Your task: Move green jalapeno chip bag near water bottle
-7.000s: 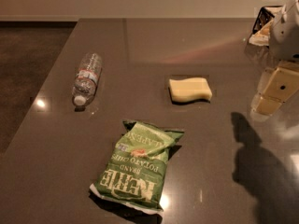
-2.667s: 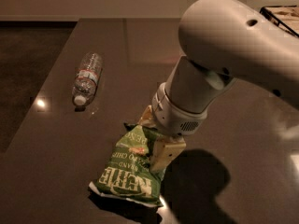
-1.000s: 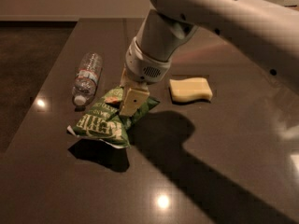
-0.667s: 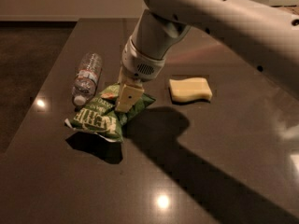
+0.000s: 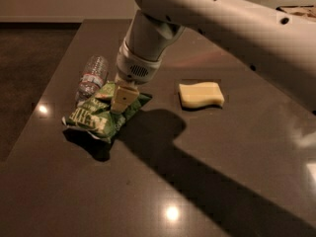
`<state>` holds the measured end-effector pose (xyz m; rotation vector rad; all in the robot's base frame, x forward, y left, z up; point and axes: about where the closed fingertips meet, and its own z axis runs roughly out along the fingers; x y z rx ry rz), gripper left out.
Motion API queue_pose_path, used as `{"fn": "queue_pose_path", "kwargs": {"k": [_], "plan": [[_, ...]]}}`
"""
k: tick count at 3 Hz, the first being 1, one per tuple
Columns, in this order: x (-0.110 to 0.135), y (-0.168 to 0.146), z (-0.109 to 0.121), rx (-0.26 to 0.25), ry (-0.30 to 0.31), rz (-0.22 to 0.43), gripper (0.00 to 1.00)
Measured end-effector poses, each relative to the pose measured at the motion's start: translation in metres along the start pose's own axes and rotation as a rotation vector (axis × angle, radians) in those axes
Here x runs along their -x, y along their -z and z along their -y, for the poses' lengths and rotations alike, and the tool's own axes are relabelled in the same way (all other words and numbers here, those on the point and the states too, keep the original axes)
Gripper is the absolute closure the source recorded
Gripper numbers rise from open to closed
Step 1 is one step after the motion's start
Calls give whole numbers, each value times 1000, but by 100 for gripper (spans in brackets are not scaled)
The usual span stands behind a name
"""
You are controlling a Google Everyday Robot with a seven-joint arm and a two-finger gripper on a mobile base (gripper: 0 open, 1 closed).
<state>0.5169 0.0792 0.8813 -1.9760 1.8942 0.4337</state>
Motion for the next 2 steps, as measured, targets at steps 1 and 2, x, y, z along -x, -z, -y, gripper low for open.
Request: {"fn": "queue_pose_path", "kwargs": {"k": [1, 2], "plan": [[1, 0, -1, 0, 2, -1, 0], [1, 0, -1, 0, 3, -1, 0]]}}
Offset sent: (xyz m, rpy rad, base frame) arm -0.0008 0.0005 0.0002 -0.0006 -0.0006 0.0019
